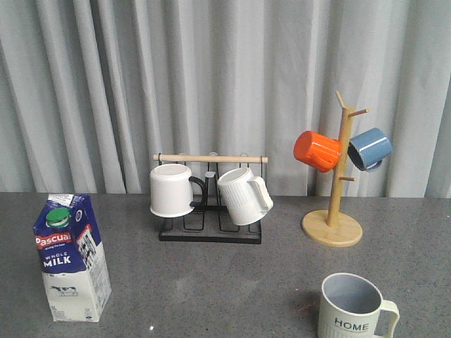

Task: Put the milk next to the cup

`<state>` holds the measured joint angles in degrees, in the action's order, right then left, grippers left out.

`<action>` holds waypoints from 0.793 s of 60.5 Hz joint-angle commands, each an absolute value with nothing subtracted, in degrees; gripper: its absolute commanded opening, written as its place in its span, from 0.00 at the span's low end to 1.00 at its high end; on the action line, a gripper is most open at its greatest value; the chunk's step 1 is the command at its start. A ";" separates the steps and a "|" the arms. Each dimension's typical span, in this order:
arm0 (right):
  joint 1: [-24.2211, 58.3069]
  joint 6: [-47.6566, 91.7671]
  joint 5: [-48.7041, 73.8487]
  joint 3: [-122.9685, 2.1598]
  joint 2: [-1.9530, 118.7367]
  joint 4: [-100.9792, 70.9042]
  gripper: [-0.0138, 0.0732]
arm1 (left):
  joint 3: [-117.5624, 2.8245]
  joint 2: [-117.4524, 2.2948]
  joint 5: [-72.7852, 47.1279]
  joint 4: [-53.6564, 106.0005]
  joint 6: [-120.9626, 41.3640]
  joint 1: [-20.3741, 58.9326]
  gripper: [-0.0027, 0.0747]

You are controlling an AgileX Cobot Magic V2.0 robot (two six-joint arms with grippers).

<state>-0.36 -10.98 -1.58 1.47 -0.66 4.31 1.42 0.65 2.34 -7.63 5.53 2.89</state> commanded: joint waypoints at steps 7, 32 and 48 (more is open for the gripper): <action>-0.59 -10.65 -6.22 2.03 -1.20 4.73 0.15 | 2.54 1.33 6.54 -7.07 5.95 2.88 0.02; -0.59 -10.65 -6.22 2.03 -1.20 4.73 0.15 | 2.54 1.33 6.95 -6.97 6.02 2.88 0.02; -0.59 -10.61 -6.43 1.97 -1.20 4.73 0.15 | 2.54 1.33 8.54 -3.89 7.72 2.88 0.02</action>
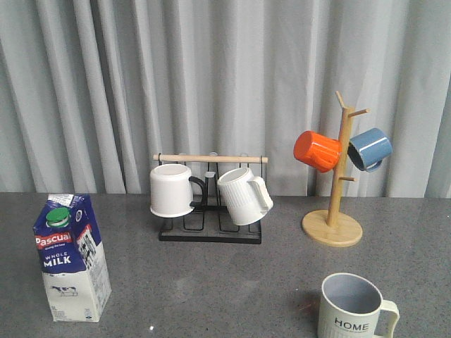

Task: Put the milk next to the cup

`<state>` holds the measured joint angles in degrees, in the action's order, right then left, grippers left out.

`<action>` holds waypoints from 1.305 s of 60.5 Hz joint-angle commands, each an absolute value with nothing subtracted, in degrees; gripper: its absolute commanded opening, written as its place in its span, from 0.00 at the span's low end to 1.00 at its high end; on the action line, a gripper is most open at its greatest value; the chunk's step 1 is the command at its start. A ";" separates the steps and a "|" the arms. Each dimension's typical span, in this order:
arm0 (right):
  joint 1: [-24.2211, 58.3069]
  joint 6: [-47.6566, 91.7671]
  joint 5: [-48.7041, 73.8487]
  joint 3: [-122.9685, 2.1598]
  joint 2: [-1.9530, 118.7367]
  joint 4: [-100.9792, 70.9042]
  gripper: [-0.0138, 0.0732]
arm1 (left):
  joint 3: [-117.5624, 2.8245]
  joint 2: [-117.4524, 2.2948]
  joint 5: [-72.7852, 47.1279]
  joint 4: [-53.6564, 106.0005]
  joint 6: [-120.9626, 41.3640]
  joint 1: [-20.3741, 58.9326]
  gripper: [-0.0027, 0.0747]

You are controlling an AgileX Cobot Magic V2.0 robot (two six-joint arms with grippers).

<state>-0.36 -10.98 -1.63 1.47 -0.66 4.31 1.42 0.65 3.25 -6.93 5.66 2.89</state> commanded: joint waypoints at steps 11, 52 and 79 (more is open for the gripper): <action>-0.59 -10.67 -6.62 1.97 -1.20 4.39 0.15 | 2.54 1.33 8.70 2.10 17.03 2.88 0.02; -0.41 -16.65 -8.59 1.92 -0.57 -7.27 0.66 | 2.54 1.33 5.81 3.88 41.93 2.88 0.44; -0.41 -5.45 22.75 -24.83 7.63 -6.27 0.68 | -15.61 -0.40 -6.81 -9.96 45.45 3.65 0.56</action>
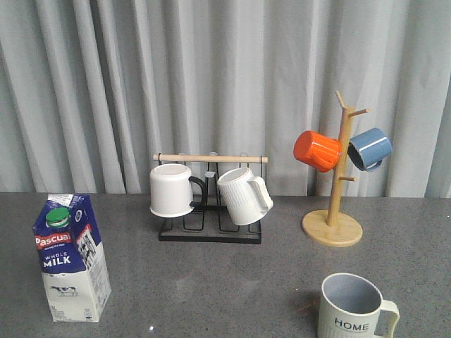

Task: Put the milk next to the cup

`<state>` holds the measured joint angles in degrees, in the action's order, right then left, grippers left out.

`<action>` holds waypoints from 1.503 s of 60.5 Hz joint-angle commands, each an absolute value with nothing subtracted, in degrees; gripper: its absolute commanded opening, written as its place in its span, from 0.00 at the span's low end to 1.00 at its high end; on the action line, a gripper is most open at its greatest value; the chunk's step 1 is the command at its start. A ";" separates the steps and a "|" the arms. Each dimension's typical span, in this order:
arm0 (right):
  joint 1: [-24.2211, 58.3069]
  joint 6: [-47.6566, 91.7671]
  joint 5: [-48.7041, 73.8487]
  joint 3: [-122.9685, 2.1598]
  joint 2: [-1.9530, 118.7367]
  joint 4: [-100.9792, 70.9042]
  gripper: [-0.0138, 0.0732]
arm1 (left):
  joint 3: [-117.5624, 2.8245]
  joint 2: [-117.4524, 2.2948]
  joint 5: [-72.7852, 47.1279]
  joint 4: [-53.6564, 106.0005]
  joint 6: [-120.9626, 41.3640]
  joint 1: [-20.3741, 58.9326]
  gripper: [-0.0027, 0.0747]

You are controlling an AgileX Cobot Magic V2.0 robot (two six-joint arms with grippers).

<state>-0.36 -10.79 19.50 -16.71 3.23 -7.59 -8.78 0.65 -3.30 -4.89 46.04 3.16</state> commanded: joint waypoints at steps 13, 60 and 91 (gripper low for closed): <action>-0.41 5.37 36.29 -45.29 23.53 -6.27 0.68 | -32.30 -13.01 -26.87 -5.97 26.32 3.65 0.56; -0.41 10.79 31.91 -43.38 61.90 -14.81 0.65 | -38.69 -25.85 -31.89 3.43 12.45 3.58 0.56; -0.41 15.13 21.36 -43.38 72.49 -16.73 0.65 | -38.69 -26.03 -31.94 3.43 12.45 3.58 0.56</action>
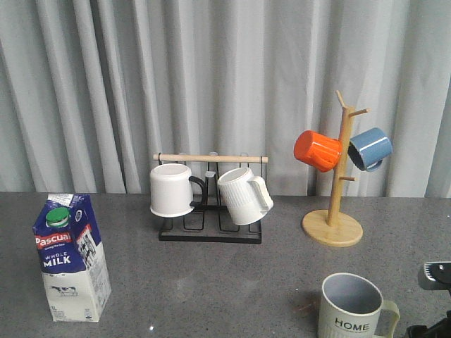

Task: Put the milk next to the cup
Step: 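Lower the right gripper onto the white HOME mug and grasp it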

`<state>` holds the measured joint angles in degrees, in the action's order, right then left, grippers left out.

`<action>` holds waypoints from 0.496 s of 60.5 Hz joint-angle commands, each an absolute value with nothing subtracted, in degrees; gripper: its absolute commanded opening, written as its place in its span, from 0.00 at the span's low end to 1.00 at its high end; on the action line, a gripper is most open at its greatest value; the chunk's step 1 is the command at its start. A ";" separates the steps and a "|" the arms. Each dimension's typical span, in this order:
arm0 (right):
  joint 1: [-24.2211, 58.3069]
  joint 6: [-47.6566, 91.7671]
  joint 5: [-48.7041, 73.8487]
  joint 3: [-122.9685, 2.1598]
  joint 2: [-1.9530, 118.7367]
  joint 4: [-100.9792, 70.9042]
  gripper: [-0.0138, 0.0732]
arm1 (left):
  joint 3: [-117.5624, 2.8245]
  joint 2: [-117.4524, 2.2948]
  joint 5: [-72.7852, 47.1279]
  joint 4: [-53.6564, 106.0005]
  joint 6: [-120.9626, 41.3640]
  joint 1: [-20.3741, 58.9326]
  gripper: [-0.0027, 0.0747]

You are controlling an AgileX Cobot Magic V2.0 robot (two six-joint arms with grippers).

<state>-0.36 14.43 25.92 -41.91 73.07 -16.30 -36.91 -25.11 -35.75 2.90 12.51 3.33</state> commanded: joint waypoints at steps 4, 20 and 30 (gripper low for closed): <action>-0.41 15.13 20.39 -43.38 73.07 -16.73 0.65 | -38.69 -26.03 -31.94 3.43 12.45 3.58 0.56; -0.41 15.76 14.06 -43.57 77.03 -18.24 0.65 | -38.69 -26.03 -31.94 3.14 12.45 3.58 0.56; -0.41 18.12 8.18 -43.57 81.33 -19.51 0.65 | -38.69 -26.03 -31.94 2.87 12.45 3.58 0.56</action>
<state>-0.36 16.75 14.39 -41.91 80.73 -18.34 -36.91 -25.11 -35.75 2.72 12.49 3.33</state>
